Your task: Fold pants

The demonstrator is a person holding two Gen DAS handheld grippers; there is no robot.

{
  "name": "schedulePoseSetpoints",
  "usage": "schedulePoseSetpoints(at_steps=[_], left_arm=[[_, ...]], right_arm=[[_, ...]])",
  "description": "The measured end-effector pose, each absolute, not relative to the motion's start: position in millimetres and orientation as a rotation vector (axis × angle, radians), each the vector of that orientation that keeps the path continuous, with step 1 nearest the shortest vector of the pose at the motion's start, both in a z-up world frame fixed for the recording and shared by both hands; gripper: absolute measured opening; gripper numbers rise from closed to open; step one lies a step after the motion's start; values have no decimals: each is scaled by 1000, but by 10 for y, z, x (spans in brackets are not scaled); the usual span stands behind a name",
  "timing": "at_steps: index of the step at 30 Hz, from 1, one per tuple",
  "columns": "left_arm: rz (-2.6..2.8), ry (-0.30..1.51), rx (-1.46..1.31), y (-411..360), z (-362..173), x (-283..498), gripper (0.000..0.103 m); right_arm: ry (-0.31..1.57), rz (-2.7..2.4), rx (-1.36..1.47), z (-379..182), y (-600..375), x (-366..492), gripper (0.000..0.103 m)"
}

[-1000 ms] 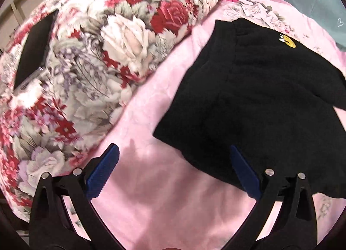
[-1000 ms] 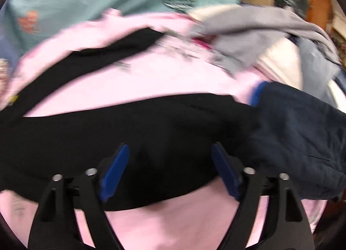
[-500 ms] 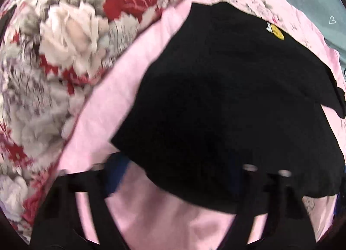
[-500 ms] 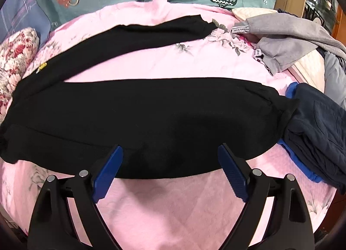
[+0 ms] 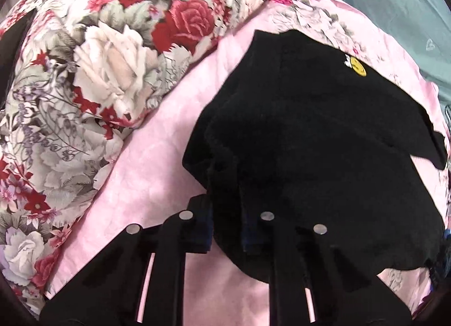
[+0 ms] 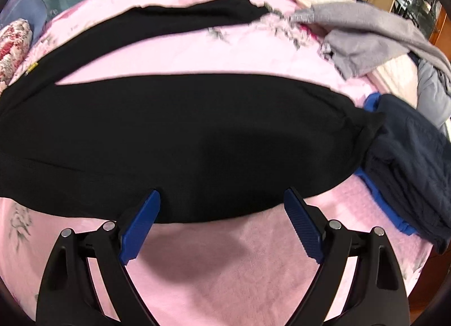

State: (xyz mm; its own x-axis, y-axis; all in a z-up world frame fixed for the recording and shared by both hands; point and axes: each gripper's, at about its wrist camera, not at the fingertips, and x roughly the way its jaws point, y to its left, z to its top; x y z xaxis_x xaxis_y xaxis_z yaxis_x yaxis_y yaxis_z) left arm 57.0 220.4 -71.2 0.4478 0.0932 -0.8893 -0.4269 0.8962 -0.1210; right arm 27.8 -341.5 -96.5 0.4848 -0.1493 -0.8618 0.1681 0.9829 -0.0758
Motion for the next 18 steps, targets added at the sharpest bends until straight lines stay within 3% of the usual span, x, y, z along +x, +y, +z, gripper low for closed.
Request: schedulePoseSetpoints(at_steps=[8, 11, 14, 16, 17, 18], left_arm=[[422, 966, -248, 2314, -342, 374, 15], [476, 1054, -203, 2315, -582, 468, 36], [595, 1037, -174, 2419, -595, 383, 39], [608, 969, -190, 2453, -430, 296, 59], [601, 926, -193, 2430, -324, 271, 77], [584, 890, -193, 2392, -245, 257, 83]], right_arm=[[1085, -173, 48, -969, -3473, 248, 95], [1104, -170, 100, -1046, -3557, 267, 102], [1128, -185, 85, -973, -3579, 286, 102], [1040, -176, 71, -726, -3586, 288, 102], [976, -153, 73, -565, -3598, 314, 102], [933, -143, 76, -461, -3617, 352, 102]])
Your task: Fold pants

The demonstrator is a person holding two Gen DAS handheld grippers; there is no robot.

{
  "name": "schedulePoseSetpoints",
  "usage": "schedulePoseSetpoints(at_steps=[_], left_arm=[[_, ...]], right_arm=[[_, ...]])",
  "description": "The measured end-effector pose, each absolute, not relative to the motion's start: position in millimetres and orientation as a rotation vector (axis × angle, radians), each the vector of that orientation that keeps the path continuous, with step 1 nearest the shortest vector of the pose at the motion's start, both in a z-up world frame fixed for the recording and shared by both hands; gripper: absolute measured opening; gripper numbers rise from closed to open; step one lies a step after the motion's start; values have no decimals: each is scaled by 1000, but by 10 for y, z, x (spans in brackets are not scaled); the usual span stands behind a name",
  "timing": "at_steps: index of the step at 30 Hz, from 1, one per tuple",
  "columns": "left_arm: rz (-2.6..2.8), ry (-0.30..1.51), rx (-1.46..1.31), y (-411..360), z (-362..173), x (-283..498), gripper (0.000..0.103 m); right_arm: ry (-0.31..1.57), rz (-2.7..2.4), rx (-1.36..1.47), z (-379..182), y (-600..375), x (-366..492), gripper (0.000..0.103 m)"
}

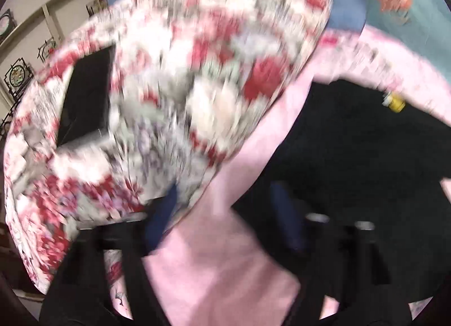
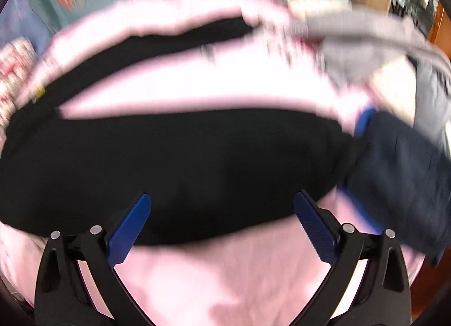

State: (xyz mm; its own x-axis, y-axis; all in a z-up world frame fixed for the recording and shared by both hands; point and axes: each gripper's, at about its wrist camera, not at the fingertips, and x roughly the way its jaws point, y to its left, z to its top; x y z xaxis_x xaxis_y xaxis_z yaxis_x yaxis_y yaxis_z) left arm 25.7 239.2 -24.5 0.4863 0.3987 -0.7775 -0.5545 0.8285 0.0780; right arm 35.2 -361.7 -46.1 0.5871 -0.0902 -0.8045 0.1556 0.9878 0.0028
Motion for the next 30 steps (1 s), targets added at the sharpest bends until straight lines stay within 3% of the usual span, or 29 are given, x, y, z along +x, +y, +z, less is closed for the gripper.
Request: schedulePoseSetpoints(at_steps=[6, 12, 20, 21, 22, 23, 26, 30], left_arm=[[170, 718, -224, 1600, -76, 655, 96], [-44, 876, -129, 777, -689, 1197, 96], [14, 1012, -8, 689, -1100, 1264, 97], [16, 1014, -8, 687, -1104, 1275, 98], [17, 1018, -10, 695, -1097, 1252, 99], [19, 1023, -15, 703, -1107, 1274, 101], [23, 1023, -15, 733, -1110, 1284, 101], [19, 1018, -17, 746, -1115, 1264, 101]], right_arm=[[661, -274, 165, -94, -4152, 1215, 102], [765, -255, 490, -382, -4836, 2344, 94], [847, -361, 504, -746, -4838, 3253, 92], [853, -371, 513, -789, -4852, 3316, 79], [859, -383, 512, -811, -4852, 3377, 75], [852, -393, 484, -785, -4840, 3418, 50], [845, -371, 440, -664, -4834, 3471, 17], [771, -416, 383, -429, -4939, 3258, 14]])
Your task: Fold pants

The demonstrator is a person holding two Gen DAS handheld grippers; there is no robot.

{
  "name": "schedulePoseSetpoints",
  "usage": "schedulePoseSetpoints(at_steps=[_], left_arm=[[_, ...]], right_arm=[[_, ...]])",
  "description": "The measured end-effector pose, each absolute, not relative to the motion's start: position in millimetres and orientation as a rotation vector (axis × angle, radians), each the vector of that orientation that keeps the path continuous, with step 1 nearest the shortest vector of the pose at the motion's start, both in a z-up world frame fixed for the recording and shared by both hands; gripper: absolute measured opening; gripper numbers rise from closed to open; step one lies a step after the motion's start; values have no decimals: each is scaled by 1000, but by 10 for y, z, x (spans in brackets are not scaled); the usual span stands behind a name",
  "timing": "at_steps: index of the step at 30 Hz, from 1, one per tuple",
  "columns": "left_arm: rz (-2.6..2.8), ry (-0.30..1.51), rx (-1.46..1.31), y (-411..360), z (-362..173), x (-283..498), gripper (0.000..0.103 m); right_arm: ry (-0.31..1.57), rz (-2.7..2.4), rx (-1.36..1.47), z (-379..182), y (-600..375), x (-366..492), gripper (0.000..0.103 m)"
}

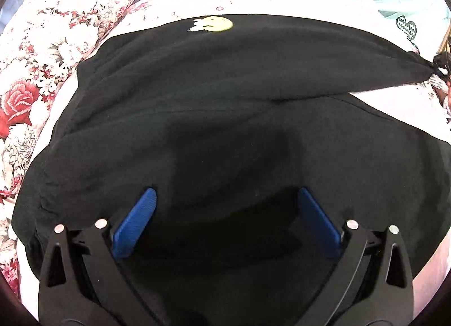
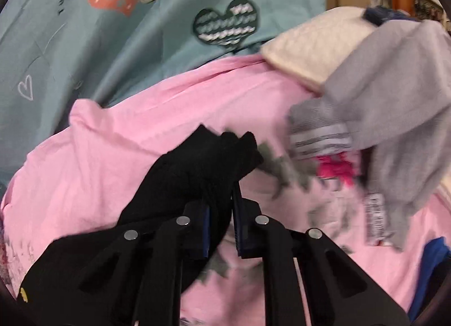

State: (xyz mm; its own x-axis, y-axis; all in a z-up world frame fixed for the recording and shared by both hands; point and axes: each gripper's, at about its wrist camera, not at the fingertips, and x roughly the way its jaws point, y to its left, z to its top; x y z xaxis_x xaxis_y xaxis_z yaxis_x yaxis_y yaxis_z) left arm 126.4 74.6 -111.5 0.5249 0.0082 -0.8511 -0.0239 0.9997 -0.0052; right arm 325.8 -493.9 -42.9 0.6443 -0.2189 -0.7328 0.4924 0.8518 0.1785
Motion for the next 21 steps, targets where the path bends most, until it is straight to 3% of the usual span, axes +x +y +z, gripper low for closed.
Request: schedulePoseSetpoints(at_steps=[2, 3, 5, 13, 18, 21], left_arm=[[19, 1019, -17, 754, -1124, 1290, 101], [19, 1020, -16, 758, -1118, 1301, 101], [17, 1025, -14, 762, -1115, 1304, 101], [-12, 1026, -23, 834, -1017, 1239, 101], [19, 943, -7, 850, -817, 1125, 101], [28, 874, 12, 852, -693, 1101, 101]], right_arm=[[862, -503, 354, -577, -5053, 3182, 21], [917, -505, 376, -685, -5120, 3190, 45], [951, -501, 472, -830, -5332, 3032, 60], [823, -396, 257, -311, -4960, 3170, 65], [1004, -366, 219, -636, -4873, 3761, 62], [955, -484, 79, -635, -4895, 3829, 62]])
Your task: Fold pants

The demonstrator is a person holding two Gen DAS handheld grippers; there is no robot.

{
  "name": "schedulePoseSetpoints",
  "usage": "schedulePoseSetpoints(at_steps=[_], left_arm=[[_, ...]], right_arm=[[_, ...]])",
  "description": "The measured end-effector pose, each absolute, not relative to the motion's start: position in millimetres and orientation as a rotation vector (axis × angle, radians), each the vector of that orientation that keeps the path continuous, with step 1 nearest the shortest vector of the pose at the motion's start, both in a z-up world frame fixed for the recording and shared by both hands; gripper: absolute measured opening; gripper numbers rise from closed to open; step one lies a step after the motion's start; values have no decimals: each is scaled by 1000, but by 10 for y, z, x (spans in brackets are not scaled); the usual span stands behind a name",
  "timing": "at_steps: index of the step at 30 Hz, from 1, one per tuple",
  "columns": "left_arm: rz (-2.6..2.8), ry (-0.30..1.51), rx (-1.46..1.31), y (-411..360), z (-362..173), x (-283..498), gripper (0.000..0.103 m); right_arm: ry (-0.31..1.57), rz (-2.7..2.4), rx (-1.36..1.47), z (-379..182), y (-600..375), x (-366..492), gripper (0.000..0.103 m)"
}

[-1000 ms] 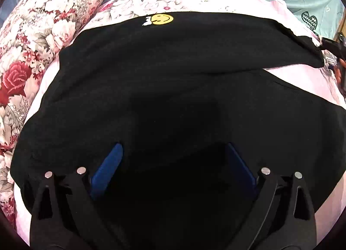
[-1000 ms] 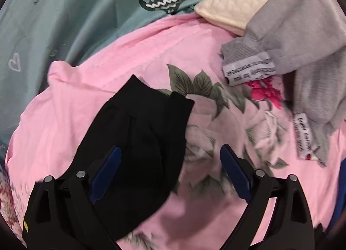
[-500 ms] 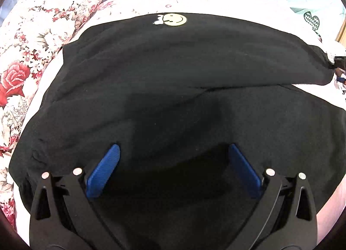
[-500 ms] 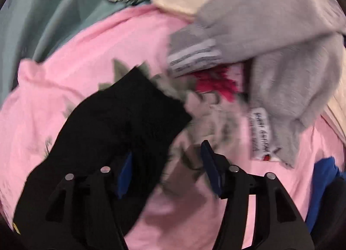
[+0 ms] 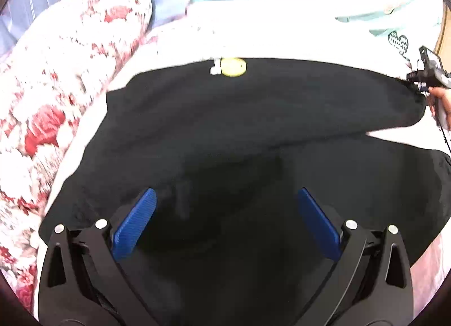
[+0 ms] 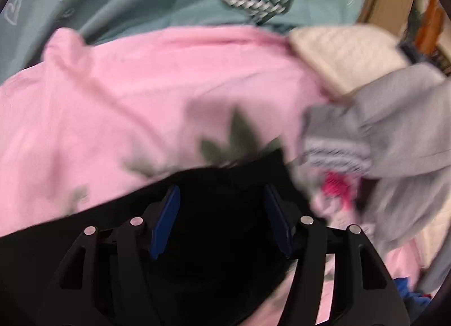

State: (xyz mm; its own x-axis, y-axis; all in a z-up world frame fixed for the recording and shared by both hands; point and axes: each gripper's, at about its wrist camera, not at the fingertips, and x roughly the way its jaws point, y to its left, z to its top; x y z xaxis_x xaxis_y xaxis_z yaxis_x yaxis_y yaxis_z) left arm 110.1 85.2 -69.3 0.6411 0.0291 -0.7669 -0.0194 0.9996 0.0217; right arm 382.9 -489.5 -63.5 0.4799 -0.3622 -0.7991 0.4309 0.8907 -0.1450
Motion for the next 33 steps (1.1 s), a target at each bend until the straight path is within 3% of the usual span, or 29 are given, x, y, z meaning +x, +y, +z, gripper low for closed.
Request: schedulePoseSetpoints(at_steps=[1, 2, 5, 7, 8, 9, 13, 14, 17, 20, 24, 28, 33], left_arm=[[32, 858, 10, 850, -672, 1112, 101], [37, 854, 1, 844, -665, 1136, 101], [48, 886, -38, 824, -680, 1235, 101], [38, 894, -53, 782, -706, 1262, 101], [36, 898, -58, 766, -715, 1271, 101], [35, 903, -64, 749, -732, 1261, 101], [53, 944, -126, 825, -765, 1295, 101], [64, 952, -136, 866, -764, 1304, 101], [113, 970, -194, 1058, -718, 1309, 101], [162, 967, -208, 1251, -649, 1298, 101], [194, 913, -149, 1430, -479, 1285, 101], [217, 883, -73, 1557, -319, 1422, 101], [258, 880, -57, 1772, -229, 1688, 101]], right_arm=[[927, -607, 73, -637, -5049, 3802, 68], [910, -660, 139, -647, -5201, 3747, 83], [799, -558, 327, -481, -5164, 3512, 77], [723, -418, 229, -258, -4791, 3356, 78], [716, -323, 201, -215, -4619, 3291, 84], [775, -174, 208, -256, -4464, 3230, 90], [1032, -167, 118, -730, -4486, 3294, 90], [1013, -279, 71, -771, -4600, 3277, 97], [974, -585, 289, -769, -5044, 2976, 99], [856, -422, 520, -624, -5003, 2645, 99], [763, -347, 254, -302, -4519, 2295, 101], [871, -145, 125, -249, -4077, 2223, 102], [872, -152, -45, -249, -3601, 2166, 102]])
